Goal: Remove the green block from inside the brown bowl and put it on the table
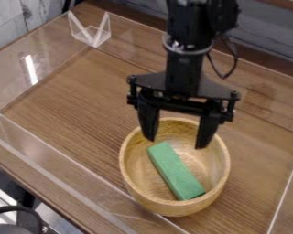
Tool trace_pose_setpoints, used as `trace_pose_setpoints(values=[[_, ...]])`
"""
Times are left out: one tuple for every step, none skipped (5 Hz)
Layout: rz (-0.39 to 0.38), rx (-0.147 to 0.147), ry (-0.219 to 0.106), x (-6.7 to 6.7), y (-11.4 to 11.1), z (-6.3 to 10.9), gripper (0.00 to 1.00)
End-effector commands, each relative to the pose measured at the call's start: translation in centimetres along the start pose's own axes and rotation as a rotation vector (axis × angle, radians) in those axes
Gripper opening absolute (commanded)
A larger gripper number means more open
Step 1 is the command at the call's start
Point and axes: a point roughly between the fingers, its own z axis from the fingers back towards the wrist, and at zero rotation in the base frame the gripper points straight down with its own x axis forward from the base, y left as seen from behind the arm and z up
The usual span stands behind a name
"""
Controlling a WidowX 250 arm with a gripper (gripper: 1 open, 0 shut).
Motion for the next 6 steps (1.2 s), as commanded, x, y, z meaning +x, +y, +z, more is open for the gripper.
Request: trace_pose_setpoints(values=[[0.028, -0.05, -0.051, -0.3, -0.6, -0.3, 1.0], [0.051, -0.072, -0.057, -0.4, -0.8, -1.8, 1.0], [0.078, -0.083, -0.061, -0.2, -0.8, -2.6, 1.0], [0.111, -0.095, -0.062, 0.1, -0.8, -3.3, 1.0], [0.135, -0.103, -0.062, 0.5, -0.7, -3.8, 1.0], [0.149, -0.111, -0.062, 0.8, -0.6, -4.1, 1.0]])
